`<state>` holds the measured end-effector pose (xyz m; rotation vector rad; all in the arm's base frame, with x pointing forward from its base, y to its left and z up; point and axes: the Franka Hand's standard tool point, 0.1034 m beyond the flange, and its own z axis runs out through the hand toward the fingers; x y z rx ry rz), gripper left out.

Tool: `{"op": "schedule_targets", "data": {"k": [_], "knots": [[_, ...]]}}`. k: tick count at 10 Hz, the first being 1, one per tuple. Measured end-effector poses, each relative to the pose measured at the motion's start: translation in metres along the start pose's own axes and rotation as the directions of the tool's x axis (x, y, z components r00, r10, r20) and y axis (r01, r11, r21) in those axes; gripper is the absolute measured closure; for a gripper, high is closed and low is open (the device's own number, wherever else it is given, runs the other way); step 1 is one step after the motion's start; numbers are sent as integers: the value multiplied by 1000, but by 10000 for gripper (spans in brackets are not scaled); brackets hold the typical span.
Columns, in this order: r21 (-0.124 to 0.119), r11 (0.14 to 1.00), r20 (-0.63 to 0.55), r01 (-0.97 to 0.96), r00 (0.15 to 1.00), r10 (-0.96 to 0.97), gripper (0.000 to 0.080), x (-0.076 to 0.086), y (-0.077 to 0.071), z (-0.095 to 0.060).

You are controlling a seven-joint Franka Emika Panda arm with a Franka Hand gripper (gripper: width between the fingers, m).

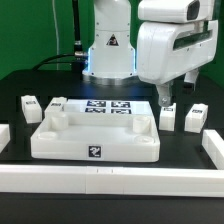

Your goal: Assemble desk

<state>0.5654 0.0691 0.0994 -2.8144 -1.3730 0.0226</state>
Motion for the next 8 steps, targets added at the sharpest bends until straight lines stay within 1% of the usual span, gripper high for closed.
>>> {"op": "schedule_targets", "data": {"k": [4, 5, 6, 7, 8], "knots": [[0, 1000, 0, 0, 1000, 0, 150, 0, 0, 0], [-4, 999, -5, 49, 999, -49, 150, -5, 2, 1], [-12, 990, -13, 137, 990, -137, 150, -29, 2, 8], [-26, 968, -19, 251, 968, -251, 150, -54, 2, 14], [-29, 939, -16, 344, 939, -344, 150, -72, 1, 19]]}}
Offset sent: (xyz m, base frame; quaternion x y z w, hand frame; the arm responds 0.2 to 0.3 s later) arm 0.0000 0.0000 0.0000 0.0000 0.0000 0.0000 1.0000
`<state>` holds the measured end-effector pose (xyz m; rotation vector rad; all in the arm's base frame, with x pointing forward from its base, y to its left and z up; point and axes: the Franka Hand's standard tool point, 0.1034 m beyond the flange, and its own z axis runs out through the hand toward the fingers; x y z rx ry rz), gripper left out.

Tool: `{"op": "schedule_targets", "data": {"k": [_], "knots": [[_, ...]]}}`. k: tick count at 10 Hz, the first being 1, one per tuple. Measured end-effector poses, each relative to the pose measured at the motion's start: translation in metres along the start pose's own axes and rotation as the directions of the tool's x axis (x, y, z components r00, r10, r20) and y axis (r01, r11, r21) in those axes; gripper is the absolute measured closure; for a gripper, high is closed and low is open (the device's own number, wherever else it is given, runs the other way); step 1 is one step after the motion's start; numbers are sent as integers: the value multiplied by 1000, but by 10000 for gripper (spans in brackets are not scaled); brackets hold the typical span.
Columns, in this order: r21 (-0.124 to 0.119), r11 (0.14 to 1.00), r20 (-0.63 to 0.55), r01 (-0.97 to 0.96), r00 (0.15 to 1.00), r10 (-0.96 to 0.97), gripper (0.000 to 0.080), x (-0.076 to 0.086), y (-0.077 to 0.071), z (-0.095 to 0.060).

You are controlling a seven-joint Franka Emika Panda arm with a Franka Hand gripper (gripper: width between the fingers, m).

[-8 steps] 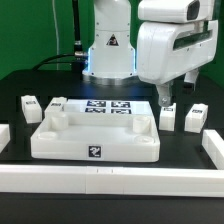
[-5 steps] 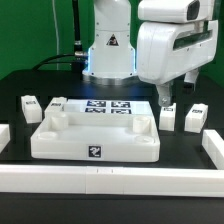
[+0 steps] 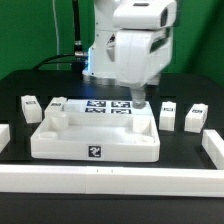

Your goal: Assemble desk

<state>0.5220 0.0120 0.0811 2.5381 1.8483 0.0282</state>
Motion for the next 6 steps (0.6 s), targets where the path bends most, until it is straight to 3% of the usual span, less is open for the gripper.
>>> {"op": "schedule_targets", "data": {"k": [1, 5, 6], "knots": [[12, 997, 3, 75, 997, -75, 150, -16, -6, 5], [14, 999, 4, 32, 999, -32, 150, -16, -5, 5], [0, 998, -1, 55, 998, -55, 150, -17, -4, 6]]}}
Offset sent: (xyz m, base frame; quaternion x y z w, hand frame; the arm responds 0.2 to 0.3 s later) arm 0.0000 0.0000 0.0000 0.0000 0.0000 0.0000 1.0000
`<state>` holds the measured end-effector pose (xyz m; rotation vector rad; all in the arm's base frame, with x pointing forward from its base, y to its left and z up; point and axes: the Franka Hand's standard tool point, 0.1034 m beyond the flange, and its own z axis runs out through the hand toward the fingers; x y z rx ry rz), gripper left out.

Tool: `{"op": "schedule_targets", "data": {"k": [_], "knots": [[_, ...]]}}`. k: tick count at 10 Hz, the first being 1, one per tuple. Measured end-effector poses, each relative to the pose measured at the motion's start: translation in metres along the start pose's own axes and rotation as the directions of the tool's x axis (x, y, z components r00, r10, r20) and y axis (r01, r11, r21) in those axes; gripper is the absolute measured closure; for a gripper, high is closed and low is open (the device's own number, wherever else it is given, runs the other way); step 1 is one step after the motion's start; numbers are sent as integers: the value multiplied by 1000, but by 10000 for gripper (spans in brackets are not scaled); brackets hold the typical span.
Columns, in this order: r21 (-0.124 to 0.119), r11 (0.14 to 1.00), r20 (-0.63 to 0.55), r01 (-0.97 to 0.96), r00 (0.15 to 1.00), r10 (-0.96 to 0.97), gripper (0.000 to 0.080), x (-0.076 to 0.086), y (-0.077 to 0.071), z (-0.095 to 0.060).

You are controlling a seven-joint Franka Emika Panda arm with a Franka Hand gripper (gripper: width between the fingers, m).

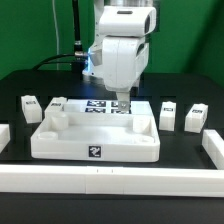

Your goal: Assemble desk

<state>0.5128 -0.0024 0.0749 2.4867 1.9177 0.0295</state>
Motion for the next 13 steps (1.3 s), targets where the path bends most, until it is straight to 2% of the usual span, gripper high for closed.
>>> {"op": "schedule_targets", "data": {"k": [1, 2, 4, 5, 8, 9, 10, 11, 13], "knots": [[-79, 992, -20, 99, 995, -101, 150, -7, -9, 8], [-116, 984, -25, 138, 990, -142, 150, -14, -25, 17], [-116, 976, -26, 185, 982, -189, 150, -29, -42, 36], [-93, 979, -29, 183, 982, -186, 150, -29, -50, 46], [-66, 992, -38, 105, 993, -108, 150, -23, -56, 56], [-65, 994, -39, 90, 995, -92, 150, -20, -56, 56], [-63, 995, -40, 80, 996, -83, 272, -20, -57, 56], [-63, 995, -40, 77, 996, -80, 272, -21, -57, 57], [-61, 995, -40, 77, 996, -79, 549, -21, -57, 57]]}}
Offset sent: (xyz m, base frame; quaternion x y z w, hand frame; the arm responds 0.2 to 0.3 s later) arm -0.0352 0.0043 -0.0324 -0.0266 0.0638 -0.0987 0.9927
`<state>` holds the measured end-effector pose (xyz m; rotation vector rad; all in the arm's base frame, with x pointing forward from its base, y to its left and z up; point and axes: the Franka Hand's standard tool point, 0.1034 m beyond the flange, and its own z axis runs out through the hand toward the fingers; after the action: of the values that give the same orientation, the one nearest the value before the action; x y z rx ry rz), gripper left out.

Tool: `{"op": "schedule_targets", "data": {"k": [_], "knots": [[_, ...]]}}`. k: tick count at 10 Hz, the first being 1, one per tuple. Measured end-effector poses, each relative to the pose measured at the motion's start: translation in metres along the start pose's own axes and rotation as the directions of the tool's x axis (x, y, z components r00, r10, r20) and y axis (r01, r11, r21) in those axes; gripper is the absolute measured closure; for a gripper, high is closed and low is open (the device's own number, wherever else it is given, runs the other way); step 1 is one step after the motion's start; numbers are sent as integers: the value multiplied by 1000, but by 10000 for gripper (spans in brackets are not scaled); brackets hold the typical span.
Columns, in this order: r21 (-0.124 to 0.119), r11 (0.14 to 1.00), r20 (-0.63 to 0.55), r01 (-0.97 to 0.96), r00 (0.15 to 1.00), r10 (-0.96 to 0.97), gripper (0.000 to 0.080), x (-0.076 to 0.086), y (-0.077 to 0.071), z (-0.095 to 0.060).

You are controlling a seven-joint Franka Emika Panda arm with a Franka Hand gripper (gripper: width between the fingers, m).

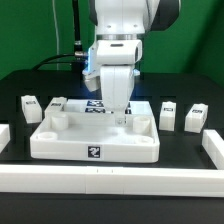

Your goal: Assemble desk

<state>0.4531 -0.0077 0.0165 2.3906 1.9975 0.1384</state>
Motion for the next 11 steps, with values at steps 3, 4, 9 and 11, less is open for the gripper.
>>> {"op": "schedule_targets", "data": {"k": [3, 4, 9, 11], "knots": [[1, 1000, 0, -1, 1000, 1, 741, 0, 0, 0], [1, 1000, 0, -1, 1000, 1, 741, 0, 0, 0], [1, 1000, 0, -1, 1000, 1, 741, 0, 0, 0], [13, 996, 5, 90, 996, -90, 741, 2, 5, 1]]}}
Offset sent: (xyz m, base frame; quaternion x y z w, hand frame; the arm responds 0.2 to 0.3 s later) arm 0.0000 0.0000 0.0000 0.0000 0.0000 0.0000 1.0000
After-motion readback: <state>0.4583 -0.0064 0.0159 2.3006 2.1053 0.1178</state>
